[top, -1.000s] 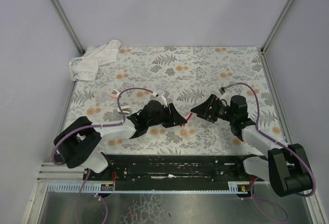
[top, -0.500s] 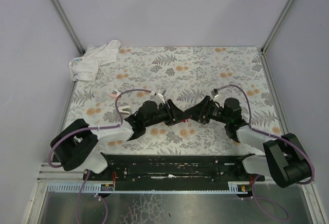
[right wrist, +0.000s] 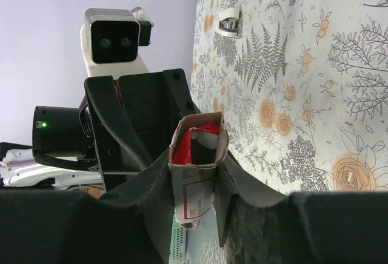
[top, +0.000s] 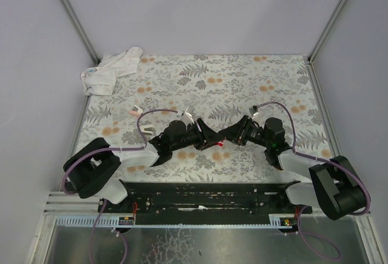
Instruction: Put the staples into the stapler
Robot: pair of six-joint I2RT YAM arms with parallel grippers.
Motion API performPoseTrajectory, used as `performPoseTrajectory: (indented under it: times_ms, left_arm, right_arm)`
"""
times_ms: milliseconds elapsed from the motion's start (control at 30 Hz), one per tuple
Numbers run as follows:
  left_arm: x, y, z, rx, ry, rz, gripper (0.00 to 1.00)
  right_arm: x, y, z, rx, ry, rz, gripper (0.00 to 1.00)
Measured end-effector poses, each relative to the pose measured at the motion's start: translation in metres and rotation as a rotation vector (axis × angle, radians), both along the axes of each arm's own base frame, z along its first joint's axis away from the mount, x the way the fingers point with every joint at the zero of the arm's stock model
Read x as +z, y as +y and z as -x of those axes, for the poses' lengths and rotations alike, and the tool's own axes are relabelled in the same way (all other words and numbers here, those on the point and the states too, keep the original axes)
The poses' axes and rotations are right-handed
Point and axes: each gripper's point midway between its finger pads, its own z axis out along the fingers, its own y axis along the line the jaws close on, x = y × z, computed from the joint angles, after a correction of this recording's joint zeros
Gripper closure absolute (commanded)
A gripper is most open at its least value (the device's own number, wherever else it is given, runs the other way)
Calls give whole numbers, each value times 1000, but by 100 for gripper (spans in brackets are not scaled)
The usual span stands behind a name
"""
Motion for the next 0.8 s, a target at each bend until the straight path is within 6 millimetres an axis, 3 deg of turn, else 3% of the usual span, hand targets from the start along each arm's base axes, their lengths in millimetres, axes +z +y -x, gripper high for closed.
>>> performPoseTrajectory:
  times_ms: [233,500,800]
  left_arm:
    - [-11,1,0,1,20,-21,30]
    - [-16,15,2,18,-1,-74,25]
    - [-6,74,-16,148,-84,-169,26]
  right_arm:
    - [-12,0,-2,-4,31,15,66]
    - [-36,-3,-10,-28,56,120,68]
    - [-52,-27,-53,-54,-35,543,71]
